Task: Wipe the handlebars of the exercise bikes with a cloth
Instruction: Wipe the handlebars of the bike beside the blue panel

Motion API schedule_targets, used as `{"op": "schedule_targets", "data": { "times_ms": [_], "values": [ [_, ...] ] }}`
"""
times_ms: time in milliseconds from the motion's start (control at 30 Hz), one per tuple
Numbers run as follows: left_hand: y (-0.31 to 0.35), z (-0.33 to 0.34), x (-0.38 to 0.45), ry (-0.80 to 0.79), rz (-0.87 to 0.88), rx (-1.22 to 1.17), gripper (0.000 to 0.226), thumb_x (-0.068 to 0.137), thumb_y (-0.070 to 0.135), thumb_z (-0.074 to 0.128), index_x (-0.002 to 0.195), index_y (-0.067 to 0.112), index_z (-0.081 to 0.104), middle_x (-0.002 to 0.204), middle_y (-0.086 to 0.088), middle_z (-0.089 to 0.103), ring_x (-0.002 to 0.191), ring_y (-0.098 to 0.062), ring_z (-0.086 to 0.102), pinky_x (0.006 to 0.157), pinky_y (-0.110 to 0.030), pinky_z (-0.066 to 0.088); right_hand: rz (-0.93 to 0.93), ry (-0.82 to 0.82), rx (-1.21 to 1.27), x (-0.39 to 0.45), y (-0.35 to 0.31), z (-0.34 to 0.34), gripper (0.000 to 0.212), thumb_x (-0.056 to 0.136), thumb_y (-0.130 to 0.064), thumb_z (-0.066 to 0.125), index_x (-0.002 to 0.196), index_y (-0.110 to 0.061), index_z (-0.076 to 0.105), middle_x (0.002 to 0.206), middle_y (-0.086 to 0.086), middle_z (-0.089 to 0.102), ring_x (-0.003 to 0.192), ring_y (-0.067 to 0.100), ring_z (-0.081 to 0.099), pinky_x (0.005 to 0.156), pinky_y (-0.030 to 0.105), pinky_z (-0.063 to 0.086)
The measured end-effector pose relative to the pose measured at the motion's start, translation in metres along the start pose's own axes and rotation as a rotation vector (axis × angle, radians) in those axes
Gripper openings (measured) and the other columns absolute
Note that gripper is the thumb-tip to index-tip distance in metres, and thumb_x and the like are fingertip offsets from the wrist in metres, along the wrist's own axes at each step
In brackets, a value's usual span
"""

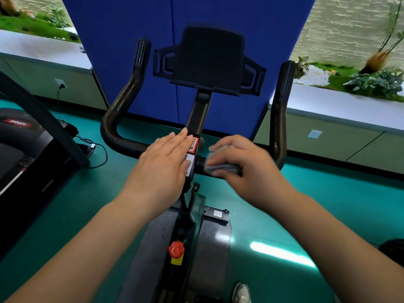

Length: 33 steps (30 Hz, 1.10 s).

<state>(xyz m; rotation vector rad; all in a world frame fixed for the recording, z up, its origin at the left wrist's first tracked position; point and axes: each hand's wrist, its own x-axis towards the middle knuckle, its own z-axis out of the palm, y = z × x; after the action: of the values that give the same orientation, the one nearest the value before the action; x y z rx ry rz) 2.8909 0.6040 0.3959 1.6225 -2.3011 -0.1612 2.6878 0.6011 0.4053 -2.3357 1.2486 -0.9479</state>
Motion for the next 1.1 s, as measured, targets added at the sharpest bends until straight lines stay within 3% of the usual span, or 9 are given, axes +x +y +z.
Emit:
{"op": "schedule_targets", "data": {
  "times_ms": [100,300,500,700,767,933,1100],
  "values": [
    [0.001,-0.001,0.001,0.008,0.001,-0.01,0.051,0.098,0.03,0.035,0.147,0.019,0.033,0.155,0.004,0.027,0.142,-0.019,0.026,0.116,-0.032,0.014,-0.026,-0.059,0.031,0.012,-0.009,0.01,0.015,0.077,-0.008,0.075,0.089,-0.018,0.073,0.108,-0.002,0.059,0.1,0.005,0.057,0.088,0.014,0.044],
    [0.0,0.002,0.0,0.015,0.004,-0.004,0.049,0.1,0.029,0.034,0.149,0.021,0.028,0.156,0.007,0.022,0.144,-0.014,0.021,0.116,-0.027,0.009,0.118,-0.135,0.114,-0.003,0.011,-0.029,0.024,0.077,-0.004,0.075,0.087,-0.026,0.072,0.107,-0.008,0.061,0.106,0.002,0.057,0.091,0.013,0.042],
    [-0.001,0.003,0.0,0.012,-0.004,-0.008,0.051,0.099,0.027,0.039,0.149,0.022,0.028,0.156,0.007,0.022,0.144,-0.015,0.021,0.116,-0.028,0.01,0.163,-0.114,0.126,0.018,-0.005,-0.009,0.024,0.076,-0.011,0.076,0.09,-0.03,0.073,0.102,-0.011,0.063,0.101,0.002,0.058,0.091,0.014,0.043],
    [-0.001,0.003,0.0,-0.02,-0.019,-0.02,0.052,0.1,0.031,0.035,0.15,0.025,0.023,0.157,0.011,0.016,0.145,-0.013,0.015,0.119,-0.032,0.013,0.338,-0.399,0.143,0.031,0.007,-0.048,0.019,0.079,-0.015,0.075,0.084,-0.033,0.072,0.099,-0.016,0.07,0.093,0.0,0.065,0.092,0.028,0.051],
    [-0.001,0.003,0.0,-0.025,-0.027,-0.028,0.053,0.1,0.031,0.033,0.151,0.026,0.021,0.158,0.012,0.014,0.145,-0.012,0.013,0.119,-0.034,0.014,0.36,-0.408,0.128,0.033,0.012,-0.052,0.014,0.081,-0.019,0.073,0.085,-0.032,0.072,0.096,-0.016,0.071,0.09,0.0,0.065,0.088,0.028,0.053],
    [0.001,0.002,0.0,0.002,-0.013,-0.014,0.055,0.095,0.033,0.027,0.149,0.021,0.029,0.156,0.006,0.023,0.144,-0.016,0.021,0.119,-0.033,0.012,0.327,-0.362,0.1,0.051,0.01,-0.023,0.009,0.083,-0.024,0.071,0.088,-0.031,0.069,0.085,-0.018,0.068,0.077,-0.006,0.061,0.072,0.013,0.047],
    [0.001,0.002,-0.001,0.006,0.004,-0.003,0.057,0.093,0.035,0.025,0.149,0.02,0.029,0.156,0.006,0.023,0.143,-0.016,0.022,0.117,-0.029,0.008,0.383,-0.529,0.115,0.053,0.025,-0.049,0.01,0.083,-0.022,0.072,0.088,-0.03,0.07,0.089,-0.011,0.071,0.082,0.002,0.065,0.081,0.023,0.052]
  ]
}}
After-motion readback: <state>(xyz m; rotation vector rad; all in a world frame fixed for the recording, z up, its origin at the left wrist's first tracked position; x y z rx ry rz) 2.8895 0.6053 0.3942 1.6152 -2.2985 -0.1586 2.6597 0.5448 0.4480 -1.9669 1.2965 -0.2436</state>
